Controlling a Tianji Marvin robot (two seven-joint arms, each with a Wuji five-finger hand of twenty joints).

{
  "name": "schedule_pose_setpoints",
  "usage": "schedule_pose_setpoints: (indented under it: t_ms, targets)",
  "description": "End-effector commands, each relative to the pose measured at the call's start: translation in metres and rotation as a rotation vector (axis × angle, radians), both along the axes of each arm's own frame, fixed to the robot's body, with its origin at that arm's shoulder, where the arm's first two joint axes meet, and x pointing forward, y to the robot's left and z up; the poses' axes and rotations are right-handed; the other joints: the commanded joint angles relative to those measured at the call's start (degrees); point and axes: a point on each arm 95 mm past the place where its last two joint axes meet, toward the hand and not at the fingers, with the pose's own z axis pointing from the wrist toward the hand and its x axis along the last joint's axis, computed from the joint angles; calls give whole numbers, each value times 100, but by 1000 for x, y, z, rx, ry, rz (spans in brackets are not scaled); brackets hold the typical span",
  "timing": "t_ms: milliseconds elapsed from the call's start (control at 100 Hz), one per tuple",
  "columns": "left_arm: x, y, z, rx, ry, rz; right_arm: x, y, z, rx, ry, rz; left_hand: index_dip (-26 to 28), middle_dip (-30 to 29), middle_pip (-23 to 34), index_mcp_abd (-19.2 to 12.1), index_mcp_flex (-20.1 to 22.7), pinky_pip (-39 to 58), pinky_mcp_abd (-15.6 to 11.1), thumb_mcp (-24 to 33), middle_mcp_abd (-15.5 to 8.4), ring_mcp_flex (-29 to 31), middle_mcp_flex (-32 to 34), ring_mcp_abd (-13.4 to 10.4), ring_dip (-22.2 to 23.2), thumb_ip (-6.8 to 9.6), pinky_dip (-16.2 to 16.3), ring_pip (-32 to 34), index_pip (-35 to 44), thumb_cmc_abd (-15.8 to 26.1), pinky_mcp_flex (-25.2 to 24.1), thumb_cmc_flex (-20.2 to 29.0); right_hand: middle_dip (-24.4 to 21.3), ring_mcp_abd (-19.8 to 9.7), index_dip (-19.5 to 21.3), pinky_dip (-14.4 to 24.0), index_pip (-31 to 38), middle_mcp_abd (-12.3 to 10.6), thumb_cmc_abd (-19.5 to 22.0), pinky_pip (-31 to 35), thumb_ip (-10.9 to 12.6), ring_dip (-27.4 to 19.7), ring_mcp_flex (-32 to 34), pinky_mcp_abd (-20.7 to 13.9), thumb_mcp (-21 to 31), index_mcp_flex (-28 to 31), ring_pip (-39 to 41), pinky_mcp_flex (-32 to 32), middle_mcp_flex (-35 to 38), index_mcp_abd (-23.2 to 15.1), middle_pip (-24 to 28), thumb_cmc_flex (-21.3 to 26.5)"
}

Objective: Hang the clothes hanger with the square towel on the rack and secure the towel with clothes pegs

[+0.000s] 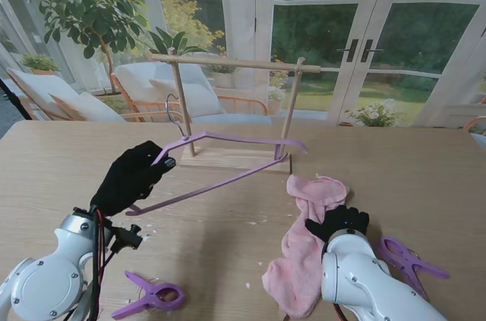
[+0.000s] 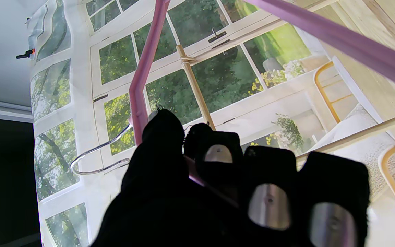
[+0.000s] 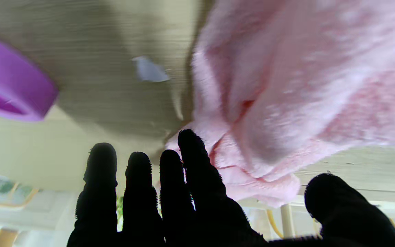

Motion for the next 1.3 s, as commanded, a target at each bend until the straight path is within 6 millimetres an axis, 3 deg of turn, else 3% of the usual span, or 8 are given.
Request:
schedule_pose_setpoints:
  t_ms: [0,220,470,620,730,790,860,1290]
  targets:
    - [-3,-4,3,-2,-4,-20,2,4,-7,-3,2,9,67,60,268,21,106,1779,-367,-26,-483,307,282,-91,-57,83,204,541,32,371,265,212,-38,146,-62,-1472,-22,175,280,-76,-301,-80,-139,83,-142,54,-66,-25,-69,182,-59,-308]
    - [-2,-5,5,1,-9,-23,14,21,-13,-13,40,42,64,58,264,42,129,1779,-375,-24,-483,306,283,-93,-61,84,191,540,21,365,266,214,-69,401,-57,-1370,-103,411,-69,42,-277,5,84,227,153,-592,0,148,71,146,-99,-342]
    - [-1,-4,6,3,-9,-18,28,38,-27,-61,60,80,64,38,231,47,165,1779,-400,-20,-476,306,321,-106,-69,89,182,526,7,334,270,219,918,471,1204,-953,666,350,-1492,1092,-400,605,759,218,803,-1603,996,640,152,157,1475,214]
    - [-1,-3,7,4,-13,-14,34,45,-33,-130,59,114,66,26,214,54,181,1779,-408,-15,-466,307,345,-116,-73,92,183,518,0,318,271,220,1877,135,2761,-753,1935,-328,-2446,1985,-247,1137,1287,-81,783,-1897,2021,1102,216,-371,2589,2002]
    - [-1,-1,8,7,-17,-9,37,44,-35,-118,17,107,67,22,207,56,201,1779,-410,-13,-474,307,353,-120,-75,93,183,517,-1,314,270,216,2149,-98,3493,-881,3103,-740,-2755,2372,211,1308,2109,-136,1251,-1609,2524,1564,928,-931,2932,3242]
    - [-1,1,8,10,-18,-6,37,42,-35,-96,-20,97,68,21,206,55,203,1779,-410,-11,-475,307,354,-120,-75,94,184,517,-4,308,270,219,2126,-217,3247,-1022,3907,-889,-3143,2570,-354,1297,2638,-99,2586,-1456,2682,1883,1452,-1238,3016,3475]
    - [-1,1,9,10,-16,-4,36,39,-33,-52,-57,83,69,18,203,55,203,1779,-408,-9,-469,307,368,-121,-76,94,185,517,-5,307,269,218,2066,-328,2961,-1094,4793,-993,-3457,2796,-681,1314,3207,-98,2982,-1346,2886,2284,2081,-1558,3087,4063]
    - [13,-2,4,70,98,-2,-4,24,24,191,-297,131,97,31,166,141,-44,1779,-499,13,-522,309,241,-184,-93,89,146,483,-70,434,284,289,2432,-272,2864,-1073,5326,-975,-3456,3727,-554,1777,3758,-231,3289,-1246,4036,2899,2287,-1554,3455,4583]
